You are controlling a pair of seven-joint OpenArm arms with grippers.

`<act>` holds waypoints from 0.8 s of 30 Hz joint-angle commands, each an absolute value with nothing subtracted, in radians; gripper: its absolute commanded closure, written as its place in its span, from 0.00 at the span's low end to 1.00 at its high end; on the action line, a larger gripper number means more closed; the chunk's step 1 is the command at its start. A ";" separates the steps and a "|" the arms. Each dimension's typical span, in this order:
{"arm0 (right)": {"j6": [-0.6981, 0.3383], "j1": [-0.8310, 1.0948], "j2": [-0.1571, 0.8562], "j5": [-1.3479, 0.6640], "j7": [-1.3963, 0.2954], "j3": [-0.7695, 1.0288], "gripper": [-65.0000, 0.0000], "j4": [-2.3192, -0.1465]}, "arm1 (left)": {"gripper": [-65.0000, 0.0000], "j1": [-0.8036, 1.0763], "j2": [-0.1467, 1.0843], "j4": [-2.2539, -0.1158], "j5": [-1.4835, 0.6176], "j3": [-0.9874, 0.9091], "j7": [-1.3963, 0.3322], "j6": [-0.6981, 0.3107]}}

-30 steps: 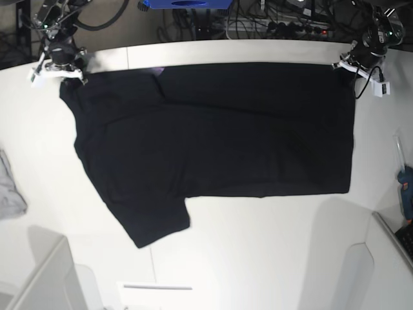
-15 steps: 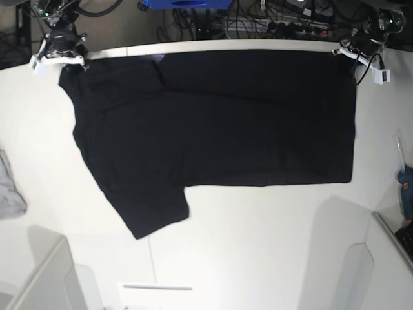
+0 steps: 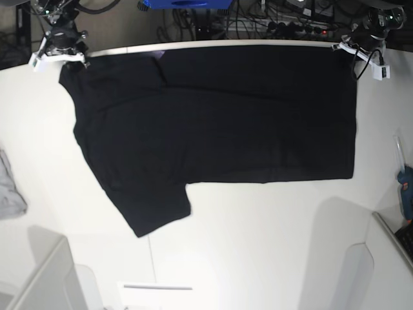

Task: Fold the T-shirt properly
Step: 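Raise both grippers away from the shirt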

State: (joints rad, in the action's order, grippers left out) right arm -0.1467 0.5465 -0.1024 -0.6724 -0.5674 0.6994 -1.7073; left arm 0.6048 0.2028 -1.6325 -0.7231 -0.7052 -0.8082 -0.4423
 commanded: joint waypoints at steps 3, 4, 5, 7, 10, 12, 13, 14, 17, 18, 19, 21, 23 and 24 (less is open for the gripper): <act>-0.148 0.559 -0.097 -0.668 -0.561 0.707 1.00 -1.721 | 1.00 0.621 0.216 -1.643 -0.711 -0.713 -0.816 -0.435; -0.148 0.559 -0.097 -0.668 -0.561 0.707 1.00 -1.721 | 1.00 0.622 0.216 -1.643 -0.711 -0.713 -0.816 -0.435; -0.148 0.559 -0.097 -0.668 -0.561 0.707 1.00 -1.721 | 1.00 0.622 0.214 -1.643 -0.713 -0.713 -0.816 -0.435; -0.148 0.558 -0.097 -0.668 -0.561 0.708 1.00 -1.721 | 1.00 0.622 0.214 -1.644 -0.713 -0.713 -0.816 -0.435; -0.148 0.558 -0.097 -0.668 -0.561 0.708 0.72 -1.721 | 0.93 0.622 0.214 -1.644 -0.713 -0.714 -0.816 -0.435; -0.148 0.559 -0.097 -0.668 -0.561 0.708 0.57 -1.721 | 0.76 0.622 0.214 -1.644 -0.713 -0.728 -0.816 -0.435; -0.148 0.559 -0.097 -0.668 -0.561 0.708 0.50 -1.721 | 0.68 0.622 0.214 -1.644 -0.713 -0.753 -0.816 -0.435; -0.148 0.559 -0.099 -0.668 -0.561 0.708 0.46 -1.721 | 0.61 0.622 0.213 -1.644 -0.713 -0.777 -0.816 -0.435; -0.148 0.567 -0.099 -0.670 -0.556 0.710 0.47 -1.721 | 0.46 0.616 0.213 -1.644 -0.714 -0.839 -0.817 -0.435; -0.148 0.575 -0.105 -0.679 -0.552 0.711 0.47 -1.721 | 0.45 0.615 0.213 -1.644 -0.714 -0.863 -0.819 -0.435; -0.147 0.581 -0.110 -0.699 -0.552 0.716 0.47 -1.722 | 0.45 0.615 0.213 -1.644 -0.714 -0.881 -0.820 -0.435; -0.147 0.593 -0.120 -0.743 -0.556 0.771 0.47 -1.742 | 0.45 0.615 0.216 -1.644 -0.714 -0.924 -0.820 -0.440; -0.147 0.601 -0.122 -0.771 -0.559 0.812 0.47 -1.761 | 0.45 0.615 0.217 -1.656 -0.716 -0.964 -0.820 -0.440; -0.147 0.607 -0.122 -0.780 -0.559 0.829 0.47 -1.771 | 0.45 0.615 0.217 -1.670 -0.716 -0.983 -0.822 -0.440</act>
State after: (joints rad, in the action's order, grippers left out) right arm -0.1371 0.6041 -0.1329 -0.7593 -0.5816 0.8234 -1.7451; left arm 0.6044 0.2016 -1.6478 -0.7029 -0.9749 -0.8371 -0.4358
